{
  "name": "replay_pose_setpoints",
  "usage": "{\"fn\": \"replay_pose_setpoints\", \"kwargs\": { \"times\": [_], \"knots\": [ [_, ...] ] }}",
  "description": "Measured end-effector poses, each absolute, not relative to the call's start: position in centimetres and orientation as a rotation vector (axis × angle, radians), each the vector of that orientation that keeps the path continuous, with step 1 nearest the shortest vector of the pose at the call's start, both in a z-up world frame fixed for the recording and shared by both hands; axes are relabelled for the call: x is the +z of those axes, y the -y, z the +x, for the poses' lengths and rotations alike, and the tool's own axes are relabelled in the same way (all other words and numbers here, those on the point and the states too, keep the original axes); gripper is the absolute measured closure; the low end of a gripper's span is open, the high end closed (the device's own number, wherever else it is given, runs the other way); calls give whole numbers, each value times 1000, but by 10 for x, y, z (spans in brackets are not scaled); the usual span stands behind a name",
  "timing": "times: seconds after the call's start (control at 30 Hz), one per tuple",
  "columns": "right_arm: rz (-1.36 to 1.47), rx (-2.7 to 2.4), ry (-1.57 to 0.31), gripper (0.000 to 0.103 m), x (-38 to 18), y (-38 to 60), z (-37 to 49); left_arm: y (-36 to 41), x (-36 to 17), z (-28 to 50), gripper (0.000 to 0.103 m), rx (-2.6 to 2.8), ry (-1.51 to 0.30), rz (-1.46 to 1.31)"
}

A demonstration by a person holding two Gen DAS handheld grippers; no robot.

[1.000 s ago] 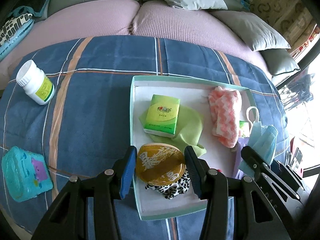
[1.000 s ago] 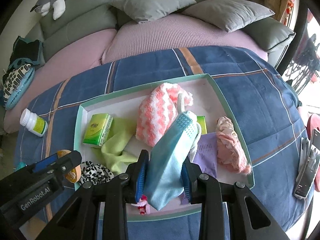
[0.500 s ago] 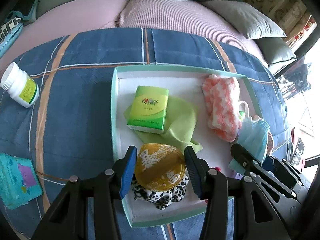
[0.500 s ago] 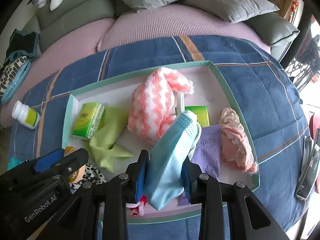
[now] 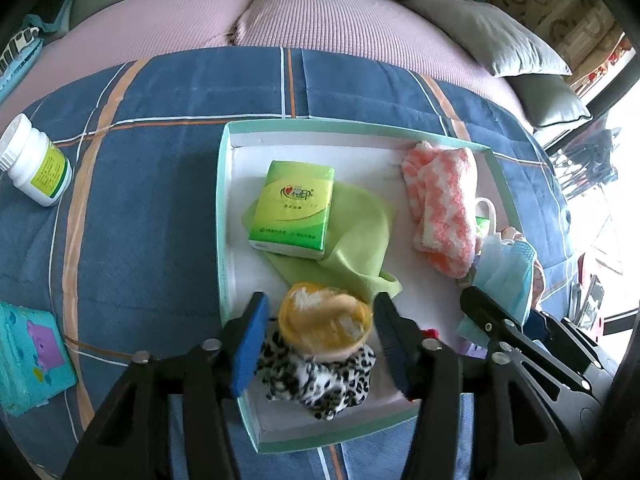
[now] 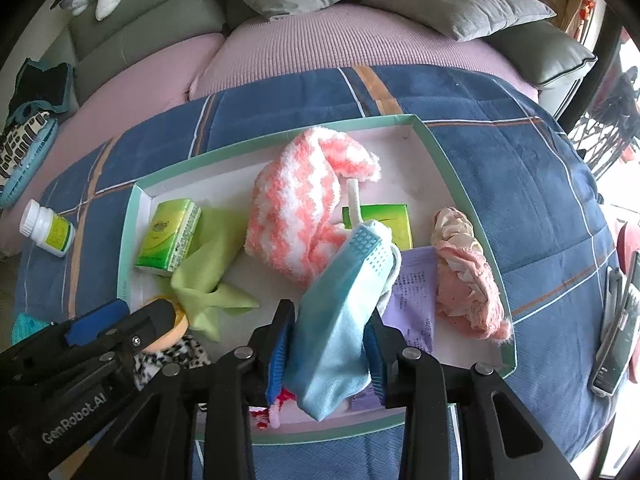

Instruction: Organize soft objects

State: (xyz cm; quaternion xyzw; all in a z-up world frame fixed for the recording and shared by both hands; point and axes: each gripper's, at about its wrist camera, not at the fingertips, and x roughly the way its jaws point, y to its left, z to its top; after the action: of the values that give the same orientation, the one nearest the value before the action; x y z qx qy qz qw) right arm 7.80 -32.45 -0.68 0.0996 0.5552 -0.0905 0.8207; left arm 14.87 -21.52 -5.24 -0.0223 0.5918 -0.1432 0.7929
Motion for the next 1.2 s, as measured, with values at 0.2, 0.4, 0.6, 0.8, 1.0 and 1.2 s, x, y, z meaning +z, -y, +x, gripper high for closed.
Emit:
{"fn": "replay_pose_setpoints", "kwargs": {
  "times": [0.2,0.4,0.6,0.8,1.0,1.2],
  "knots": [
    [225,-189,-1151,58,3,326,75,212,-45,147,36,-314,-1256,-73],
    [252,-184,-1104,45,18,330,69,206,-32,145,27,-320,-1222,-83],
    [262,-190,-1067,28,27,334,65,197,-18,145,18,-303,-1170,-84],
    [210,-216,-1077,18,24,333,67,188,-22,148,16,-258,-1172,-77],
    [192,-237,-1074,0,22,336,66,181,-28,150,15,-219,-1181,-74],
    [206,-245,-1083,0,16,341,65,175,-34,151,15,-200,-1192,-84]
  ]
}}
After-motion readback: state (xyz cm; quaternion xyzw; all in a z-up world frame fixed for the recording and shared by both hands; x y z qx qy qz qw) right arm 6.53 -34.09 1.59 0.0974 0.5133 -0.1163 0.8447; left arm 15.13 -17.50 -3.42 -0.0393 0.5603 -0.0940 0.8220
